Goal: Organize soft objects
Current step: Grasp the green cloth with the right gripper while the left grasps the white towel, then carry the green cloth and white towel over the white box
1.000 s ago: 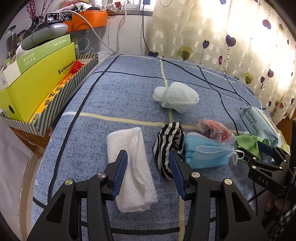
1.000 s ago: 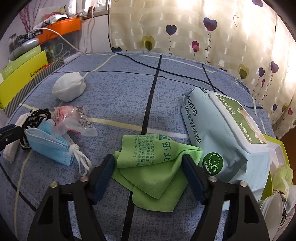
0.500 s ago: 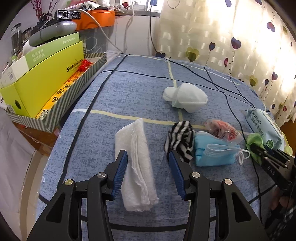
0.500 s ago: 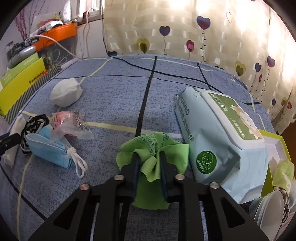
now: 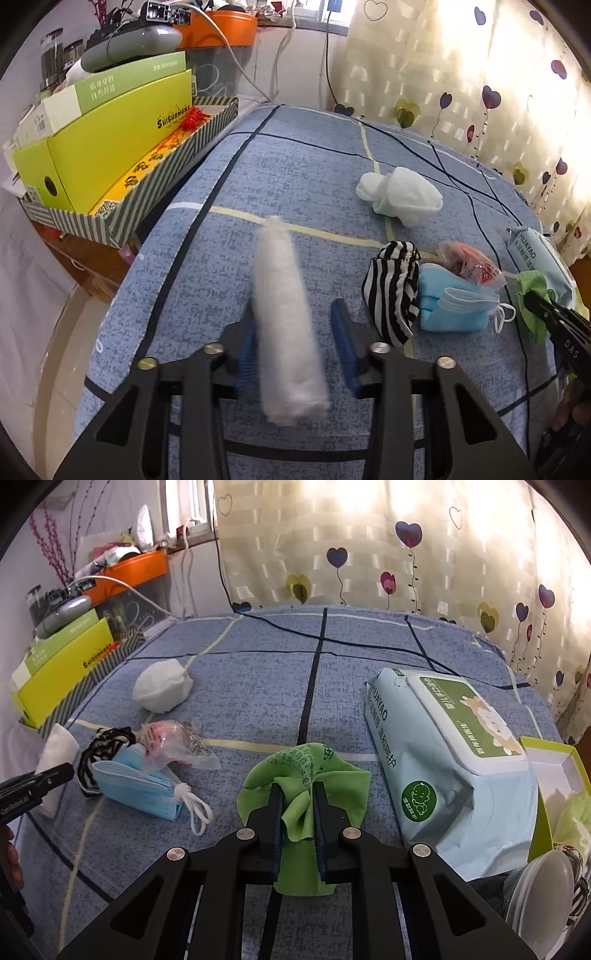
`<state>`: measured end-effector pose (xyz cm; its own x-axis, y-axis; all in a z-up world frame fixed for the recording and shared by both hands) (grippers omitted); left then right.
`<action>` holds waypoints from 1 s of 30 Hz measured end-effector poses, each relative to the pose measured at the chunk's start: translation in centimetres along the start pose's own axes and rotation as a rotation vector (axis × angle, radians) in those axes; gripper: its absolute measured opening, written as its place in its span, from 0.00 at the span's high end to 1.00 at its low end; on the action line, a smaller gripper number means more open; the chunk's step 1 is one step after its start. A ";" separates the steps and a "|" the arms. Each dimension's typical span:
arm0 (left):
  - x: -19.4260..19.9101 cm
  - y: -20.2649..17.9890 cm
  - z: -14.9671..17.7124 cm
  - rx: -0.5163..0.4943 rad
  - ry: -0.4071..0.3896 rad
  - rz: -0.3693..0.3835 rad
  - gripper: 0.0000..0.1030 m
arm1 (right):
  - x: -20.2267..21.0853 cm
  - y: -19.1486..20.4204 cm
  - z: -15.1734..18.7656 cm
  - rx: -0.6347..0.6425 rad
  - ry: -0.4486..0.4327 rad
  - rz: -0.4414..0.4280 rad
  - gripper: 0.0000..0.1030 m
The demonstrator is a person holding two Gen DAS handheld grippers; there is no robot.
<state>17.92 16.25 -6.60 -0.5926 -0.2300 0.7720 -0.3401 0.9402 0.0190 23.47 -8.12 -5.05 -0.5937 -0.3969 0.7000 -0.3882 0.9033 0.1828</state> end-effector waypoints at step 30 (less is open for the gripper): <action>6.3 -6.0 0.1 -0.096 -0.089 0.124 0.80 | 5.2 1.0 -0.3 0.010 -0.085 -0.014 0.87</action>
<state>16.20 9.14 -1.89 -0.6896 -0.1281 0.7127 -0.1915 0.9815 -0.0088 20.23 -9.23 -0.98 -0.6456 -0.4221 0.6364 -0.4033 0.8961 0.1852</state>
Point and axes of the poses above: each gripper's, at about its wrist camera, not at the fingertips, and x roughly against the way its jaws point, y to its left, z to its underside, the point moved 10 cm from there along -x, roughly the way its jaws point, and after that the axes turned 12 degrees about -z, right-handed, at the moved point
